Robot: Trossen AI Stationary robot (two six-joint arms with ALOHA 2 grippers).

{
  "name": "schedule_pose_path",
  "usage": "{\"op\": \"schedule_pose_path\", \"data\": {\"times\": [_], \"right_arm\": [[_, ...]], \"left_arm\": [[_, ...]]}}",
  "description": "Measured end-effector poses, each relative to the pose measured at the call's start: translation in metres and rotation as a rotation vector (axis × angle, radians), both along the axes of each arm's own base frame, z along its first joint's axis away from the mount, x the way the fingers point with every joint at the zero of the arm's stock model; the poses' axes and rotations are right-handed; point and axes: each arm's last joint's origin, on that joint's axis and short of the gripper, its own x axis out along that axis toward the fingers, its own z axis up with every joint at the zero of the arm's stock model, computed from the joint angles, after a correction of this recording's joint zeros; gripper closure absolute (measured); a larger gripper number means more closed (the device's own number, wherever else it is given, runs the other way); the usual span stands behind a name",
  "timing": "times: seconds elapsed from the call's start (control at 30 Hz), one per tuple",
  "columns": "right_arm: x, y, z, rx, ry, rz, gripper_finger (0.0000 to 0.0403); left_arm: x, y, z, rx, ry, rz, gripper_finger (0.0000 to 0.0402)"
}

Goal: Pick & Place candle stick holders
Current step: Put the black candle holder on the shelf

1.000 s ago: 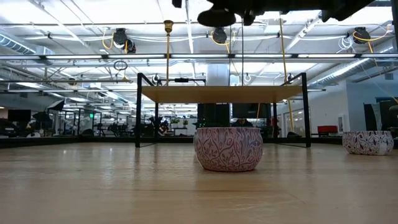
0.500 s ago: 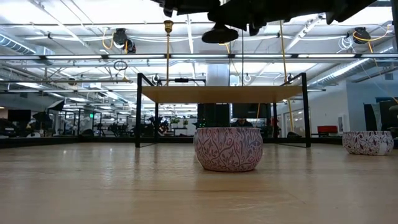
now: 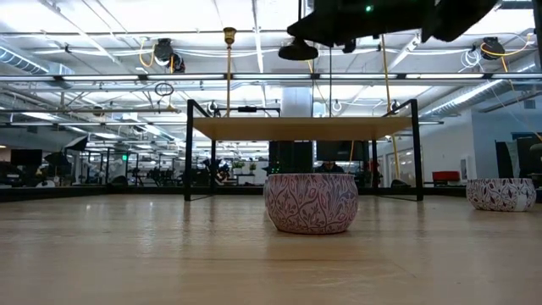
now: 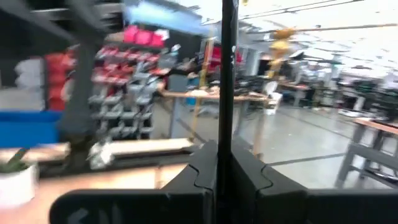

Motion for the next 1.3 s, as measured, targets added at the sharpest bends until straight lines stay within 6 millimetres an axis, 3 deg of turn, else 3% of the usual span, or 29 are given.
{"op": "schedule_pose_path", "data": {"times": [0.27, 0.5, 0.9, 1.13, 1.3], "right_arm": [[0.005, -0.070, -0.007, 0.158, -0.134, 0.038, 0.0391], [0.016, -0.109, -0.025, 0.186, -0.091, -0.062, 0.0391], [0.030, -0.143, -0.062, 0.259, -0.016, -0.145, 0.0390], [0.029, -0.150, -0.067, 0.271, 0.023, -0.171, 0.0390], [0.027, -0.153, -0.070, 0.280, 0.050, -0.188, 0.0390]], "left_arm": [[-0.034, 0.005, 0.025, -0.007, -0.086, -0.021, 0.0312], [-0.038, 0.007, 0.026, 0.006, -0.075, -0.023, 0.0343], [-0.038, 0.007, 0.023, 0.014, -0.045, -0.024, 0.0397], [-0.040, 0.007, 0.018, 0.009, -0.006, -0.002, 0.0382], [-0.040, 0.007, 0.017, -0.014, -0.003, -0.003, 0.0398]]}}
